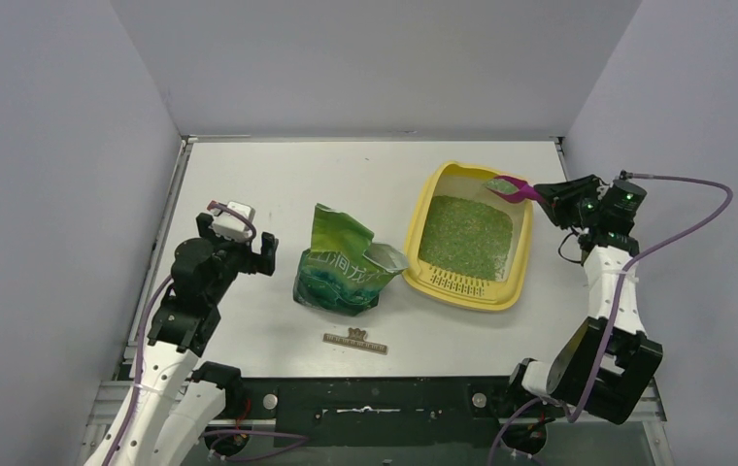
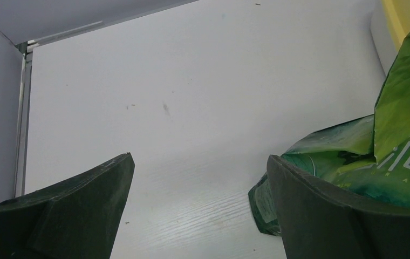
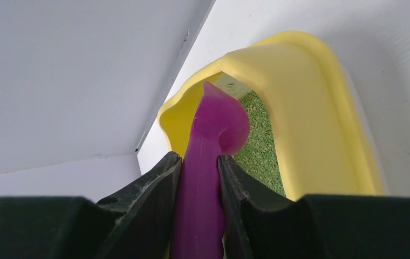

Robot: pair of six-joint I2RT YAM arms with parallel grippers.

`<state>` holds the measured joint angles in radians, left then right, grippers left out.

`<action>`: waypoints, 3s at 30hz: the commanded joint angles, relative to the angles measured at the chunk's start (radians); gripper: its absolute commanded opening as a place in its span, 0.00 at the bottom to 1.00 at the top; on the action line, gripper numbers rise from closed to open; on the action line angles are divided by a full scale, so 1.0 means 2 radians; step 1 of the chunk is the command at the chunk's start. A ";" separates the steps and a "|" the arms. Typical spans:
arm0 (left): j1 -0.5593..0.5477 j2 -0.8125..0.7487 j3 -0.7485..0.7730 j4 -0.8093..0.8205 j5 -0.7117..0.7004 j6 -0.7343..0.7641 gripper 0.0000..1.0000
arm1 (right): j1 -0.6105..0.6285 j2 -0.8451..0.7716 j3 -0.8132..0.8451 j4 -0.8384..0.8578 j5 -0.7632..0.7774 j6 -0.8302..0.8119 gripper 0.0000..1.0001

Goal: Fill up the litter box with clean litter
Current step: Pour the cat litter into the litter box.

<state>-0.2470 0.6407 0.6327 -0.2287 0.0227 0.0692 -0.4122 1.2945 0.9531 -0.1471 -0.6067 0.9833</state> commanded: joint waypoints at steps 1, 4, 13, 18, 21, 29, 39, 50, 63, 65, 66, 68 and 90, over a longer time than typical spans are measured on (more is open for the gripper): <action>0.000 0.002 0.013 0.035 -0.002 0.010 0.93 | -0.017 -0.051 -0.016 0.018 -0.035 0.000 0.00; 0.000 0.007 0.014 0.036 0.001 0.011 0.92 | -0.030 -0.073 -0.028 0.001 -0.052 -0.005 0.00; 0.002 0.017 0.015 0.040 0.011 0.015 0.93 | -0.056 -0.138 -0.083 -0.027 -0.113 0.000 0.00; 0.002 0.019 0.016 0.040 0.014 0.016 0.92 | -0.056 -0.165 -0.114 -0.040 -0.150 0.002 0.00; 0.003 0.021 0.016 0.041 0.015 0.016 0.92 | -0.055 -0.172 -0.123 -0.049 -0.164 -0.002 0.00; 0.005 0.023 0.017 0.042 0.021 0.014 0.93 | -0.019 -0.106 -0.097 -0.052 -0.176 -0.036 0.00; 0.006 0.019 0.014 0.043 0.022 0.018 0.92 | 0.042 -0.090 -0.096 -0.070 -0.160 -0.057 0.00; 0.007 0.021 0.014 0.044 0.029 0.018 0.92 | -0.034 -0.168 -0.110 -0.210 -0.189 -0.128 0.00; 0.007 0.017 0.012 0.045 0.034 0.019 0.92 | -0.057 -0.239 -0.109 -0.307 -0.114 -0.158 0.00; 0.006 0.020 0.012 0.046 0.037 0.018 0.92 | -0.059 -0.238 -0.104 -0.307 -0.108 -0.157 0.00; 0.006 0.021 0.013 0.046 0.039 0.018 0.92 | -0.060 -0.238 -0.099 -0.309 -0.104 -0.158 0.00; 0.007 0.023 0.013 0.047 0.041 0.018 0.92 | -0.062 -0.235 -0.087 -0.317 -0.091 -0.163 0.00; 0.006 0.024 0.012 0.050 0.045 0.016 0.93 | -0.003 -0.211 0.138 -0.444 0.089 -0.290 0.00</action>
<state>-0.2401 0.6918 0.6327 -0.2047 0.0944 0.0917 -0.4656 0.8764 1.1698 -1.0504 -0.4366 0.4694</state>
